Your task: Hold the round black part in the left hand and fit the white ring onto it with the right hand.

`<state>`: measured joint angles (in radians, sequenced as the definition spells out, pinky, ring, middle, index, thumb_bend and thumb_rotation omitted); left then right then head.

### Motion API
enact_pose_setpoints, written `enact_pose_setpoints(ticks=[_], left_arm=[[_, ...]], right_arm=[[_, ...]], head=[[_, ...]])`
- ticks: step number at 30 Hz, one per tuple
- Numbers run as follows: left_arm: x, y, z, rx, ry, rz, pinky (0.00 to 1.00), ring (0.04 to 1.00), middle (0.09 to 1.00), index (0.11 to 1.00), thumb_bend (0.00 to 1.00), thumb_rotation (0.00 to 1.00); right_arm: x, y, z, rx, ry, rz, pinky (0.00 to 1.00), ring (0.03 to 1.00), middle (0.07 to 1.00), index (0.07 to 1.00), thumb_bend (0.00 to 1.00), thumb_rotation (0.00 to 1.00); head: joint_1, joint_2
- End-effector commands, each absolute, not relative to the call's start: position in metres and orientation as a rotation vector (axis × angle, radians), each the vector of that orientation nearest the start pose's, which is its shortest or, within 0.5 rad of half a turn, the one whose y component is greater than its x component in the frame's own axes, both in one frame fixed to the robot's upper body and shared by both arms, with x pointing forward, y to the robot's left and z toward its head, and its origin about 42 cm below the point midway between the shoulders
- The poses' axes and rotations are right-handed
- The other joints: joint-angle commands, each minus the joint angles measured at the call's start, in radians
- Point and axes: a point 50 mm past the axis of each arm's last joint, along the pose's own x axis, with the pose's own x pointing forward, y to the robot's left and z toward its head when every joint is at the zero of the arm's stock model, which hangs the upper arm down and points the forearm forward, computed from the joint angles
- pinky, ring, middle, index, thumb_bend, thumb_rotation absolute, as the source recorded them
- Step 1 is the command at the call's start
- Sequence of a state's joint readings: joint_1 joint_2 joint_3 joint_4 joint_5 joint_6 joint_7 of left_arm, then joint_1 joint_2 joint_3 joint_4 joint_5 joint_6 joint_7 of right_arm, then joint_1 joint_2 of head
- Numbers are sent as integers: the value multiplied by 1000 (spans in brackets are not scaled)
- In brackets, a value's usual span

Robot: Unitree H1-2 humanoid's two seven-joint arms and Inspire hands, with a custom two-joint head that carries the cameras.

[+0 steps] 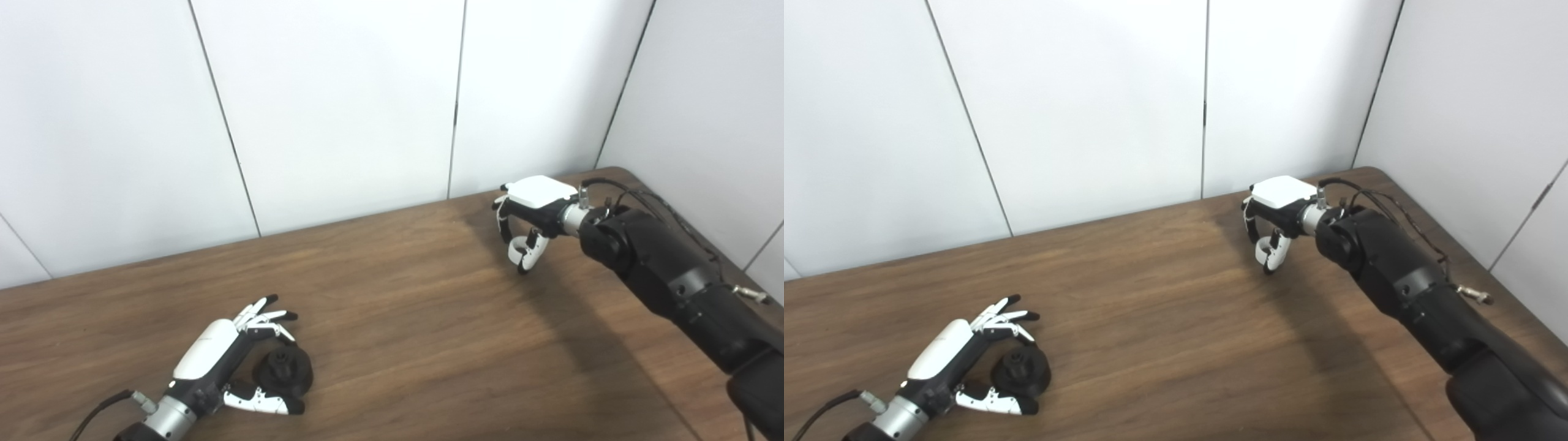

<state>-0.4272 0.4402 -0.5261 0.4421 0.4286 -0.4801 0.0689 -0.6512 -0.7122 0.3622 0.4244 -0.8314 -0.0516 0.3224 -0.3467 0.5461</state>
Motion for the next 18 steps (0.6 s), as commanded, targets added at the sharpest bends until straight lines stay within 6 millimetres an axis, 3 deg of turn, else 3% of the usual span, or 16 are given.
enact_pose_setpoints(ticks=[1,18], left_arm=[[378,244,107,939,-385,-598,1000,1000,848,480,525,58],[379,246,107,941,-381,-596,1000,1000,849,480,526,57]], right_arm=[[466,-385,271,-1703,24,274,1000,1000,899,493,524,149],[461,-396,277,-1712,39,264,1000,1000,902,493,524,148]], head=[[0,1],[-1,-3]])
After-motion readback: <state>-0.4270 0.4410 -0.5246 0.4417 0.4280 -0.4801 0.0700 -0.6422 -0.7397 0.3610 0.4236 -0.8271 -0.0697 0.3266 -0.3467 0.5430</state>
